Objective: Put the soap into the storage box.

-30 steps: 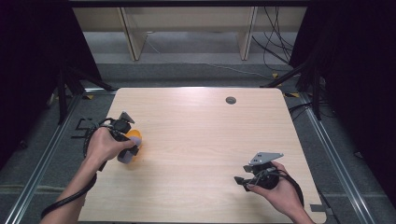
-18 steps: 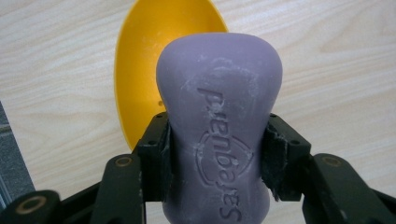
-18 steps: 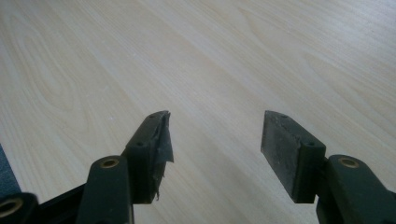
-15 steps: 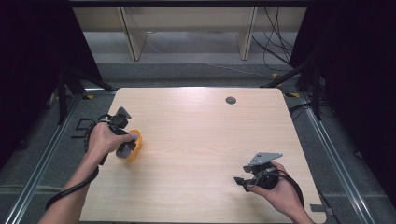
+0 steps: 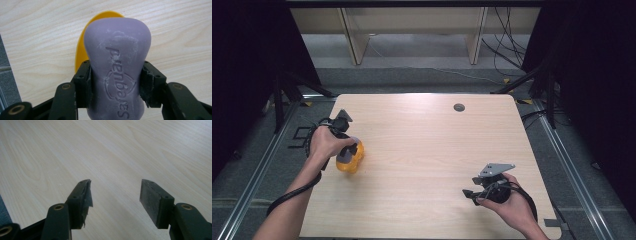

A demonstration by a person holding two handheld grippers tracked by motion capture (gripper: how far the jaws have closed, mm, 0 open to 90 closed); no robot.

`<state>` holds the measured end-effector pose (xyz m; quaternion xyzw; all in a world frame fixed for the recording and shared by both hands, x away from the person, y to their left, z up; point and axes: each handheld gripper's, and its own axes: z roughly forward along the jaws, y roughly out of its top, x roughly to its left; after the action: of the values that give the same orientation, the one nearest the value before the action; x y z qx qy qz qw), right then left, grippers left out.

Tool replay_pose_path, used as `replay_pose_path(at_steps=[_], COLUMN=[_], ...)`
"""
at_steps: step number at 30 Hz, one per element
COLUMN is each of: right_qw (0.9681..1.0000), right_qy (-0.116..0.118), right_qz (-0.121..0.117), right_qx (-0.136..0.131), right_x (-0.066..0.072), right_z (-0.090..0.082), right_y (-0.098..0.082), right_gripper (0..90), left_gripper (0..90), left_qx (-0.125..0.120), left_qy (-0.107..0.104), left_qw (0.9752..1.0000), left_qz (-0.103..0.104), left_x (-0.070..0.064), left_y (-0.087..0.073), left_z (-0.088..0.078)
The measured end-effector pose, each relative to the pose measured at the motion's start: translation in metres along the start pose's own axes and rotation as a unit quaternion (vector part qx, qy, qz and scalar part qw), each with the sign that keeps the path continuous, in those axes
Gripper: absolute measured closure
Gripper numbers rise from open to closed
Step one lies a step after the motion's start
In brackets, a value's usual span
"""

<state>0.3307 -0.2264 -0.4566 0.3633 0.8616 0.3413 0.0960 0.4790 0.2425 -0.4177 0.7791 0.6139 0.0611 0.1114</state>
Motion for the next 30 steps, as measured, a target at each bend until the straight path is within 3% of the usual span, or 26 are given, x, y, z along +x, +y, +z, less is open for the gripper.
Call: replay_pose_path(at_steps=[3,5,11,12,14,17,18,20,22,25,27,29,30], right_qw=[1.0000,0.9999,0.9999,0.9999,0.9999,0.9999,0.9999,0.9999,0.9999,0.9999,0.9999,1.0000,1.0000], right_qy=[-0.001,-0.002,-0.003,-0.003,-0.004,-0.004,-0.001,-0.005,-0.004,-0.004,-0.004,0.001,-0.002], right_qz=[-0.004,0.001,0.000,-0.001,-0.001,0.002,0.005,-0.001,0.001,0.001,0.000,0.005,0.000], right_qx=[-0.005,-0.012,-0.013,-0.012,-0.011,-0.010,-0.010,-0.011,-0.010,-0.010,-0.010,0.003,-0.002], right_x=[-0.001,0.001,0.000,0.000,0.000,0.000,0.000,-0.001,0.000,0.000,0.000,0.000,0.000], right_z=[0.000,0.001,0.001,0.001,0.001,0.001,0.001,0.001,0.001,0.001,0.001,-0.001,0.000], right_y=[0.000,-0.001,-0.001,-0.001,-0.002,-0.002,-0.001,-0.002,-0.002,-0.002,-0.002,-0.001,-0.002], right_gripper=[42.4,42.5,42.4,42.4,42.3,42.4,42.3,42.3,42.3,42.3,42.3,42.2,42.2], left_gripper=[49.0,49.0,49.0,49.0,49.0,49.0,49.0,49.0,49.0,49.0,48.9,48.9,48.9], left_qx=[0.003,0.011,0.007,0.009,0.005,0.005,0.009,0.005,0.006,0.009,0.002,-0.002,0.001], left_qy=[0.000,0.004,0.006,0.003,0.006,0.010,0.006,0.009,0.011,0.010,0.005,0.008,0.011], left_qw=[1.0000,0.9999,0.9999,0.9998,0.9999,0.9999,0.9999,0.9998,0.9999,0.9998,0.9998,0.9998,0.9999], left_qz=[-0.007,0.012,0.009,-0.017,0.014,0.004,-0.012,-0.020,0.005,0.017,-0.019,-0.018,-0.004], left_x=[-0.001,0.002,0.000,-0.004,0.001,-0.001,-0.002,-0.003,0.000,0.001,-0.004,-0.003,-0.002], left_y=[0.001,0.003,0.005,0.005,0.006,0.007,0.007,0.007,0.009,0.009,0.009,0.009,0.009], left_z=[0.003,0.004,0.008,0.009,0.011,0.012,0.012,0.012,0.012,0.011,0.013,0.014,0.014])
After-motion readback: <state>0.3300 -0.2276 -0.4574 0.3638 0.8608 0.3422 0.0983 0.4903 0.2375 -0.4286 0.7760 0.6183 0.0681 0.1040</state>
